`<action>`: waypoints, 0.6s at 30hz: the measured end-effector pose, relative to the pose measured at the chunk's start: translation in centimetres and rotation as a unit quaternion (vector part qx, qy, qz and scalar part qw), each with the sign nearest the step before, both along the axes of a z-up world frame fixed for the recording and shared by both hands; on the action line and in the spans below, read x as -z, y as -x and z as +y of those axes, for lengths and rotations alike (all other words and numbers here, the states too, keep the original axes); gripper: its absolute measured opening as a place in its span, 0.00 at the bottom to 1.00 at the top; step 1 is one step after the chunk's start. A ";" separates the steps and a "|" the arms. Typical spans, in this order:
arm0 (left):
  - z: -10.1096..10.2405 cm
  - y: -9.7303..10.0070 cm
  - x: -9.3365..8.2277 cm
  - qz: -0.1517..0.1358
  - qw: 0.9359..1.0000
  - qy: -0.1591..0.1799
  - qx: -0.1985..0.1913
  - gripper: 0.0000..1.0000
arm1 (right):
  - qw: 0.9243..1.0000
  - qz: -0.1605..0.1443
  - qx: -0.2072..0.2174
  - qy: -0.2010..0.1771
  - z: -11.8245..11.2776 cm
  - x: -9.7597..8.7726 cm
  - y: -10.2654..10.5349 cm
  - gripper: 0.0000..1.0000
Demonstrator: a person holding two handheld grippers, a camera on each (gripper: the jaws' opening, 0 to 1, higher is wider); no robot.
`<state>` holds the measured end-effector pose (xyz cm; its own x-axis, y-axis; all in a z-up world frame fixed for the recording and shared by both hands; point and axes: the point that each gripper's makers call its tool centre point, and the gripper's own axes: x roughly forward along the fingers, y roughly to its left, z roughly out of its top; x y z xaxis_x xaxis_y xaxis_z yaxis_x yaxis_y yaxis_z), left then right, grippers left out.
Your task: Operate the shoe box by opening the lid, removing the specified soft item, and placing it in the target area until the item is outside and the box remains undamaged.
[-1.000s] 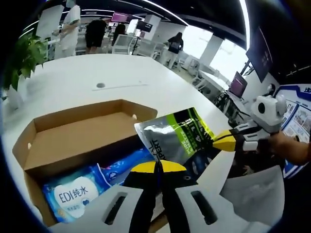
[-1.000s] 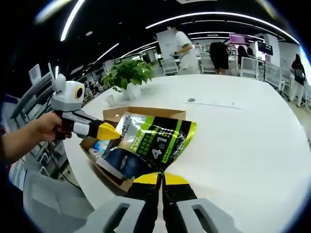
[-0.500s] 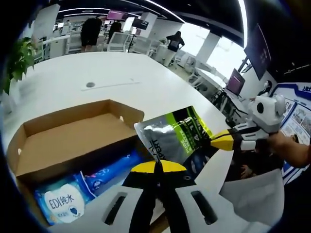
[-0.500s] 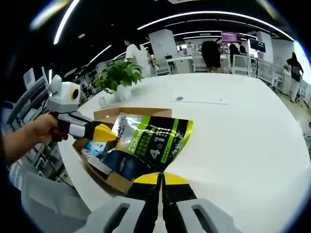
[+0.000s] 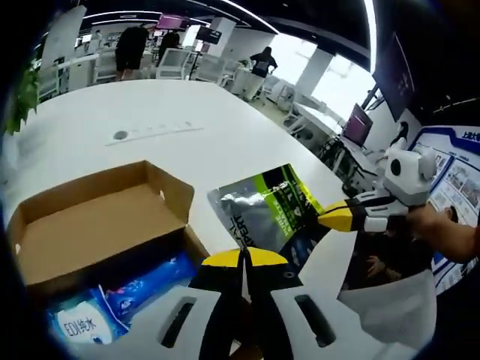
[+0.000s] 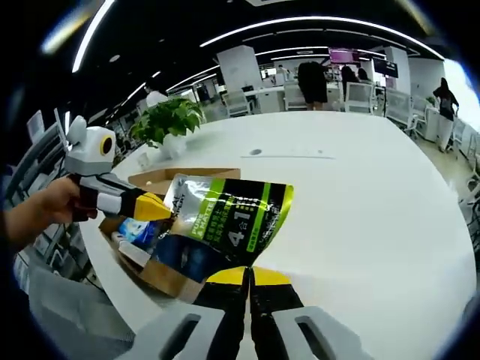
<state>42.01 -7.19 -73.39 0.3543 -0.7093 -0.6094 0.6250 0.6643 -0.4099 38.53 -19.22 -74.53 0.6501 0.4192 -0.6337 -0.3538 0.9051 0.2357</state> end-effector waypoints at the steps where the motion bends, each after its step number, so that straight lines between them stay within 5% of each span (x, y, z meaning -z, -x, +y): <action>1: -0.2 -0.1 0.0 0.000 1.000 0.000 0.001 0.00 | 1.000 0.000 0.001 0.001 -0.1 0.0 0.0 0.00; 18: -3.5 -1.7 2.2 -0.017 0.998 -0.048 0.036 0.00 | 0.999 0.013 0.028 0.009 -3.0 1.9 -1.0 0.00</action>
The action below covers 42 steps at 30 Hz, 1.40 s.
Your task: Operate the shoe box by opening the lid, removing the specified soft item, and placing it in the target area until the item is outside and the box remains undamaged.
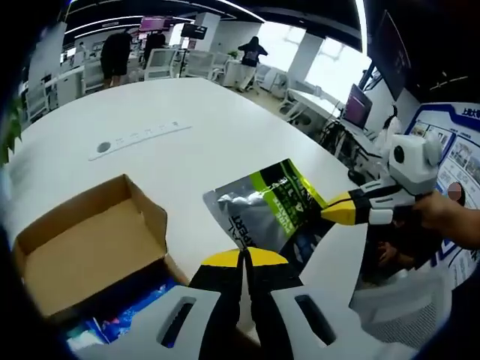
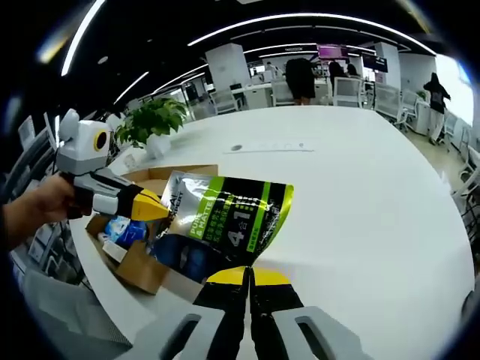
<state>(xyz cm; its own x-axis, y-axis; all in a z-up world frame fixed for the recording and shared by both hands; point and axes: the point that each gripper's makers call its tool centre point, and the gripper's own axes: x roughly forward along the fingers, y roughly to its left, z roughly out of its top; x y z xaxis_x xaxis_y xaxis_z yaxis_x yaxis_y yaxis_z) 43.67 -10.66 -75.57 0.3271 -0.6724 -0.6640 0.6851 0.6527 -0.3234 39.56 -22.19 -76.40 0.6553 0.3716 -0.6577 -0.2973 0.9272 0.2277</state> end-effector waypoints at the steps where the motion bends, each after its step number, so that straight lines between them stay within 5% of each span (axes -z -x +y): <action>1: -0.1 -0.1 0.2 0.000 1.000 -0.002 0.000 0.00 | 1.000 0.001 0.001 0.000 -0.1 0.1 -0.1 0.00; 22: -1.1 -1.7 4.3 -0.015 0.994 -0.096 0.046 0.00 | 1.000 0.019 0.013 -0.002 -1.1 2.5 -1.9 0.00; 27: -1.5 -1.8 5.5 -0.041 0.982 -0.156 0.095 0.00 | 1.000 0.024 0.018 -0.003 -1.4 3.4 -2.3 0.00; 31: -1.8 -1.8 6.2 -0.042 0.979 -0.171 0.108 0.00 | 0.999 0.029 0.022 -0.006 -1.6 3.9 -2.6 0.00; 38: -2.2 -2.3 7.1 -0.074 0.958 -0.227 0.158 0.00 | 0.999 0.035 0.028 -0.007 -1.9 5.1 -3.4 0.00; 42: -2.4 -2.4 7.6 -0.081 0.953 -0.240 0.168 0.01 | 0.999 0.035 0.029 -0.006 -2.1 5.6 -3.7 0.00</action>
<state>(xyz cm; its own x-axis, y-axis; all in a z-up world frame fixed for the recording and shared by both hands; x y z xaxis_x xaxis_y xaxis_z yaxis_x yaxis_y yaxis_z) 46.10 -13.06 -83.22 0.2703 -0.3891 -0.8807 0.8973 0.4333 0.0840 43.27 -24.29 -81.97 0.6283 0.3420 -0.6988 -0.2256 0.9397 0.2571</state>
